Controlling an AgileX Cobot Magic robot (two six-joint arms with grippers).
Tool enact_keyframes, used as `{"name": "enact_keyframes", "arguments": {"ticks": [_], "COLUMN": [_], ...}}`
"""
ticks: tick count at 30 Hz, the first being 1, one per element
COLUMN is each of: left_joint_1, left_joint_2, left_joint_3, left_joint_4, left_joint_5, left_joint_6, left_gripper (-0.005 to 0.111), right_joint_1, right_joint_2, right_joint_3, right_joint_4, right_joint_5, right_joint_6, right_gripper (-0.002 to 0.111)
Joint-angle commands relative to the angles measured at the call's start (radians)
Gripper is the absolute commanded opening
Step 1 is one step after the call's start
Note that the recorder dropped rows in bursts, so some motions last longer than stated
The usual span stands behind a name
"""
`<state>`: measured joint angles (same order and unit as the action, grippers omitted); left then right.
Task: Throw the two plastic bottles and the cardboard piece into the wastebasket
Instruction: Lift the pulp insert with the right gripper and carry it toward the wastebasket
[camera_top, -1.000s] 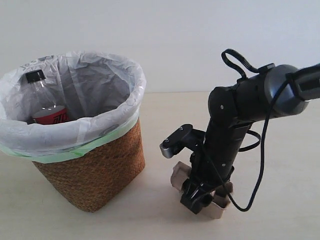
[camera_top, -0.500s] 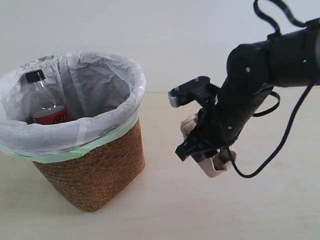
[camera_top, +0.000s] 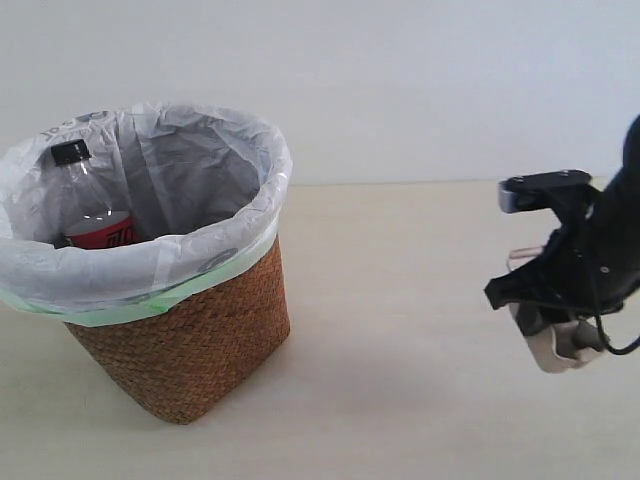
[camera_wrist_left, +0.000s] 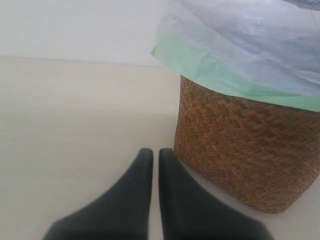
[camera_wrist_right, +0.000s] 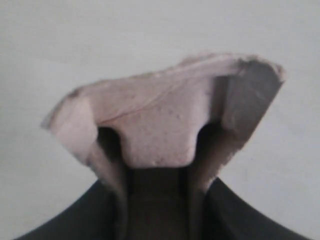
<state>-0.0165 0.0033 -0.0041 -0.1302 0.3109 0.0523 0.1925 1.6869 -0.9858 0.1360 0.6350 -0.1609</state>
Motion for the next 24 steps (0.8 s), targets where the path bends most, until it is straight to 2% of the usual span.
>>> {"name": "enact_keyframes", "arguments": {"ticks": [1,14,24], "left_joint_1": [0.001,0.001,0.001], "left_joint_2": [-0.003,-0.003,-0.003], "left_joint_3": [0.004,0.004,0.004], "left_joint_4": [0.003,0.003,0.003], "left_joint_5": [-0.001,-0.001,-0.001], "left_joint_6": [-0.008,-0.008,-0.008], "left_gripper": [0.004,0.004,0.004], "right_joint_1": [-0.064,0.058,0.057], "right_joint_2": [-0.014,-0.014,-0.012], "right_joint_3": [0.023,0.014,0.008], "right_joint_4": [0.019,0.046,0.024], "right_joint_5": [-0.023,-0.117,-0.106], "right_joint_6": [0.043,0.036,0.079], "right_gripper": [0.004,0.004,0.004]}}
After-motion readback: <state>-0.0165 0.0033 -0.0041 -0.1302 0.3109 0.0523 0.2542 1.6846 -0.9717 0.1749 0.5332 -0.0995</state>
